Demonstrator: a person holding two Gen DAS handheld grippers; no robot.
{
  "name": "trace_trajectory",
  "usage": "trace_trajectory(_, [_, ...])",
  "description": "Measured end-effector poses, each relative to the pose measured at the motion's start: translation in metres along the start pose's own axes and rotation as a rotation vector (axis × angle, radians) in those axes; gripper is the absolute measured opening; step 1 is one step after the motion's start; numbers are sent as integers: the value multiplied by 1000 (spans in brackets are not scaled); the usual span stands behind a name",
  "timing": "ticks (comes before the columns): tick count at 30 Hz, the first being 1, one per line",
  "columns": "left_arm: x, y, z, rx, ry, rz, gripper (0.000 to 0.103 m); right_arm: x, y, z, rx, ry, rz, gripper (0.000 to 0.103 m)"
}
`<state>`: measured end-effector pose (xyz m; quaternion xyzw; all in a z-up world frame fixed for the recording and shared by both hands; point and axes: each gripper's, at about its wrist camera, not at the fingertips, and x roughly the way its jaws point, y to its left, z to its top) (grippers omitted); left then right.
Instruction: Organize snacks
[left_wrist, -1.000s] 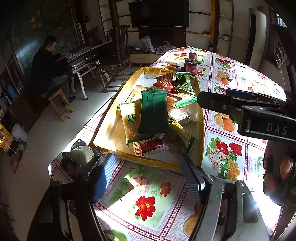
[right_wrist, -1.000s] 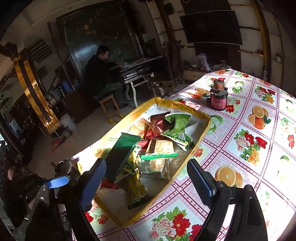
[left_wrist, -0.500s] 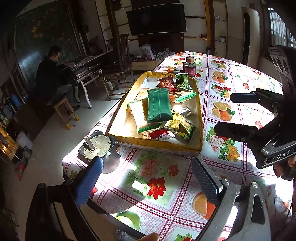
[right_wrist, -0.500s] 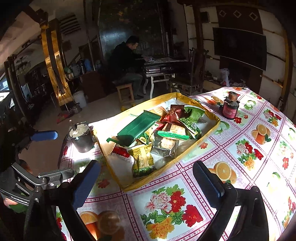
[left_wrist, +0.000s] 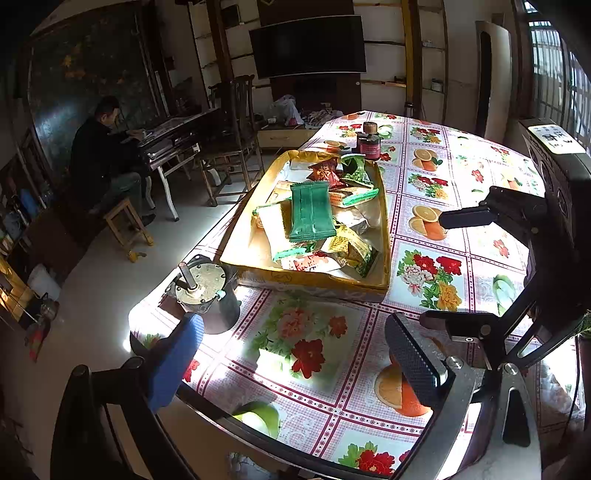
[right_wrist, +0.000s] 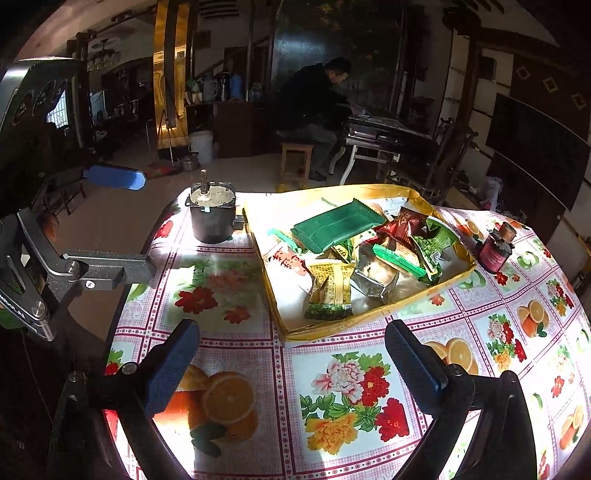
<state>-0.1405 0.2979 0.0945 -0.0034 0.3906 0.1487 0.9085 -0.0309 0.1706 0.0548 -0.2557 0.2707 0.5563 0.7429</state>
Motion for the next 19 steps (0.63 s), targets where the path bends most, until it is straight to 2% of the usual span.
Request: trace_trajectory(19, [2,-1,-5,3,-1,-12,99,6,-15,-10,64,5,2,102])
